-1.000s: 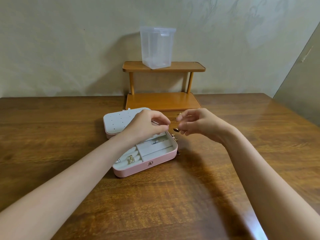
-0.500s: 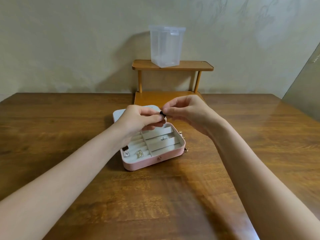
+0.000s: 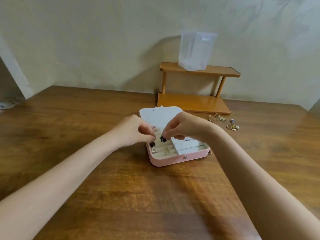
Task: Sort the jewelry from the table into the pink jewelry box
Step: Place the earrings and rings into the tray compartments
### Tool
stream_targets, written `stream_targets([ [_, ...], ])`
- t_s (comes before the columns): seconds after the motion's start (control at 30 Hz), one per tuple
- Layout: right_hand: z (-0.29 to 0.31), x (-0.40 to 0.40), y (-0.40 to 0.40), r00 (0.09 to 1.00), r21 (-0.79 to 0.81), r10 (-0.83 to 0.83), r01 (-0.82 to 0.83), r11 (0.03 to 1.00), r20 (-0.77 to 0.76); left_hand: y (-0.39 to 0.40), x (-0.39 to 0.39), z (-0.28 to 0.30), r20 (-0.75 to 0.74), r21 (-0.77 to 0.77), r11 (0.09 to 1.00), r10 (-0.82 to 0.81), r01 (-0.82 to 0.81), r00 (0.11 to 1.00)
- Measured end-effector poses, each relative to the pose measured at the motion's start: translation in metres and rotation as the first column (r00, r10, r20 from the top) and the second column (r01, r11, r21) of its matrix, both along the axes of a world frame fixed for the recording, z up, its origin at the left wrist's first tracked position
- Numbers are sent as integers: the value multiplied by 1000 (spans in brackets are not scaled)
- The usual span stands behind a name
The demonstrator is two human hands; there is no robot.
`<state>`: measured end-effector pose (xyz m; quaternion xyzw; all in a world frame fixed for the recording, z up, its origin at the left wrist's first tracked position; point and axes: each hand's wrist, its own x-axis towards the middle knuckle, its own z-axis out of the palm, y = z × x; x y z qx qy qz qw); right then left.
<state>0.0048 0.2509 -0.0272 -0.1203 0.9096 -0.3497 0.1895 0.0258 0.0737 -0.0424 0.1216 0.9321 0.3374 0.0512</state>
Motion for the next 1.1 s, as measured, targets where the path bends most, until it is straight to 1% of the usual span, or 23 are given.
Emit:
stream_targets([
  [0.1,-6,-2,-11,1000,59,-18,16,998,26,4,-1,-6,-26,-103,995,-18,15,999],
  [0.17,-9,-3,-16,999,101,-41,40,994,8,5,-1,-9,-52,-128,992,-2,-5,999],
  [0.27,-13,-4,-21,998,121,-53,55,991,-14,6,-3,-12,-81,-162,987,2,-16,997],
  [0.5,-19,-3,-28,992,178,-13,35,983,-127,10,-5,-9,-28,-206,978,-32,25,999],
  [0.67,-24,1,-32,967,235,41,20,972,-251,12,-6,-7,8,-203,979,-3,5,1000],
  [0.73,-25,3,-33,960,228,47,18,973,-275,12,-5,-8,12,-198,980,0,2,1000],
  [0.9,-23,3,-34,957,257,91,-18,966,-277,12,-5,-9,2,-192,981,14,-13,1000],
  [1.1,-23,3,-29,961,218,92,-34,975,-261,12,-5,-9,18,-179,984,-17,20,1000],
])
